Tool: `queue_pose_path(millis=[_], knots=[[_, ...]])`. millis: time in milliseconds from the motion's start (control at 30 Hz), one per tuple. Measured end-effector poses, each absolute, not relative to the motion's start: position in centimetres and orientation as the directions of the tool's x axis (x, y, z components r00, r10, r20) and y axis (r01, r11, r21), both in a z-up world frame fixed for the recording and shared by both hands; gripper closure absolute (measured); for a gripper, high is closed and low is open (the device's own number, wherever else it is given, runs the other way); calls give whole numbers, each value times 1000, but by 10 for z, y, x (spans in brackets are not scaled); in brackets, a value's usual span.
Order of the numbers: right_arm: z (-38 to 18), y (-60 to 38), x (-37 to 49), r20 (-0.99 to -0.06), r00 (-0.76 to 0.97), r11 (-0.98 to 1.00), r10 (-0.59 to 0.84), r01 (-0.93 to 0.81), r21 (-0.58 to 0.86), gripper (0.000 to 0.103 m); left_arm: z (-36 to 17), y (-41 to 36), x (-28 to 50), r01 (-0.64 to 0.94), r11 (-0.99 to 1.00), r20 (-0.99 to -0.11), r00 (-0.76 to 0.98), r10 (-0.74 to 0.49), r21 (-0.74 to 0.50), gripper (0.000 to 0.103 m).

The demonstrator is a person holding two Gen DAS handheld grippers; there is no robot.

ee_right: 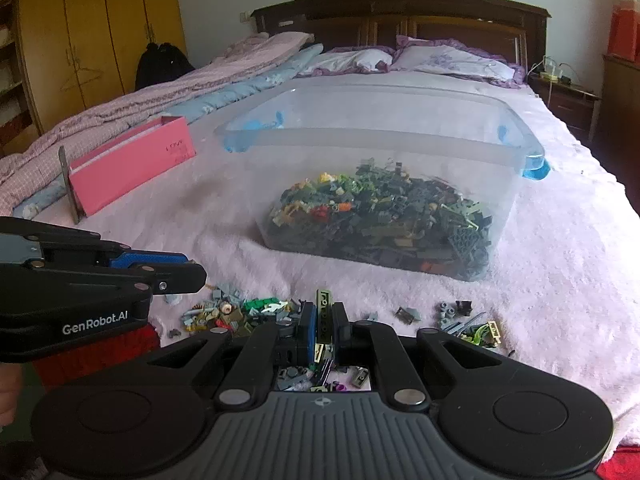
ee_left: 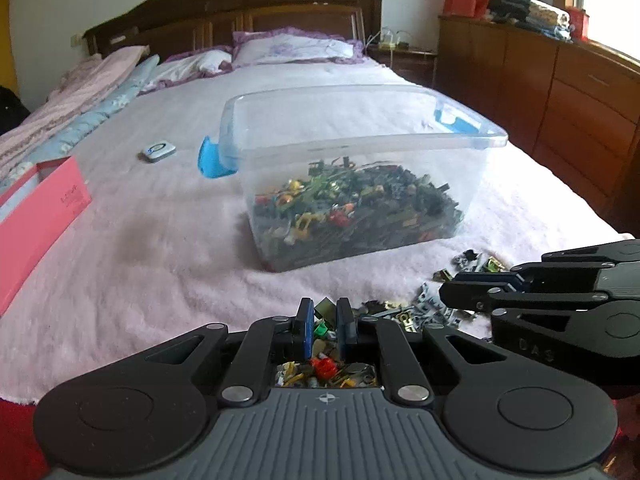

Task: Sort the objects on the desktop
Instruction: 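Carry both held pieces over the clear bin and open both tools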

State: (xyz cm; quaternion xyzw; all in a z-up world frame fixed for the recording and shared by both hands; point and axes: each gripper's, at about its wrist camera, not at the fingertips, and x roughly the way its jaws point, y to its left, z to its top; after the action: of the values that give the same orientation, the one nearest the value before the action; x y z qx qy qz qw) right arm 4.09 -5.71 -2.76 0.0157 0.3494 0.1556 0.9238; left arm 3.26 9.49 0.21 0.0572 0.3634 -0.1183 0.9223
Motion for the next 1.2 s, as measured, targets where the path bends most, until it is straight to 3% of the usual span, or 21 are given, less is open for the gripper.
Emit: queue_pose_path(millis=[1200], knots=[[23, -71, 62, -548, 793, 963, 265, -248, 107, 94, 45, 76, 72, 304, 953, -580, 775, -250, -5, 90]])
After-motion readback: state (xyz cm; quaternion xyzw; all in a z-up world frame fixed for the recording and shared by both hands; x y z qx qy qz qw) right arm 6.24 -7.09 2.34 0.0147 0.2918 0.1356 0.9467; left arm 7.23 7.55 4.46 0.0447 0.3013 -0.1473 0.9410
